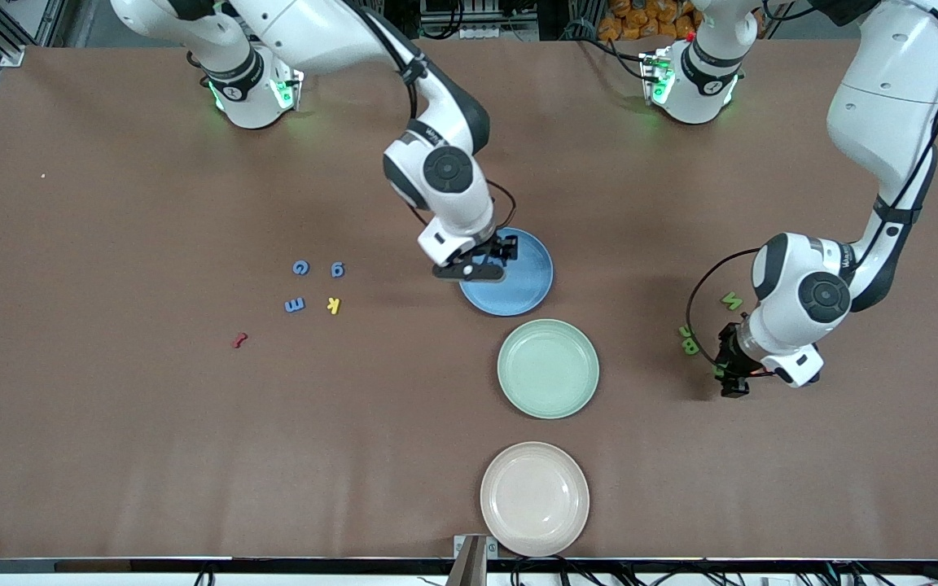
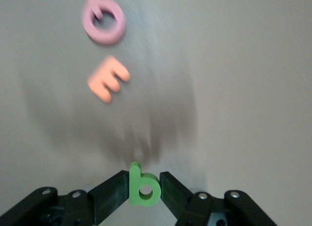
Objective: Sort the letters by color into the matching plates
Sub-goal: 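Drop x on blue plate with the right gripper while the left gripper lifts a, then drop a on green plate with the left gripper while the right gripper reaches g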
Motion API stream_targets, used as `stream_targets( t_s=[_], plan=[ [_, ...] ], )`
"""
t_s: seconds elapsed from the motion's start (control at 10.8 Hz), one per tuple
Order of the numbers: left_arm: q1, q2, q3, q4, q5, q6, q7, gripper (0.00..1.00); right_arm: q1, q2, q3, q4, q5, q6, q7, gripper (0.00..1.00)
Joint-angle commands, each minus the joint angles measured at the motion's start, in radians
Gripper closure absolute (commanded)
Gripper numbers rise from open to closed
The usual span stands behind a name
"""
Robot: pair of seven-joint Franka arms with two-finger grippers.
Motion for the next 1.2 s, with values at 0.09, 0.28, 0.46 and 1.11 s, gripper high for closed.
stream_targets(
  t_s=[0.09,0.28,0.46,1.11],
  plan=[
    [-0.176,-0.004,-0.005,0.071,0.016,-0.004,-0.098,1.0,-0.188,-0.222,0.014,-0.083,0.006,-0.264,-0.122,0.0],
    [-0.252,0.013,-0.005,0.109,-0.001,-0.003,-0.141,1.0,-0.251,-0.315,0.014,-0.216,0.006,-0.249,-0.246,0.0],
    [-0.34,0.049,-0.005,0.183,-0.021,0.0,-0.143,1.0,-0.276,-0.372,0.013,-0.349,-0.019,-0.202,-0.294,0.0],
    [-0.373,0.072,0.014,0.199,0.041,-0.044,0.083,0.0,-0.376,-0.382,0.014,-0.78,-0.244,0.286,-0.431,0.11]
  ],
)
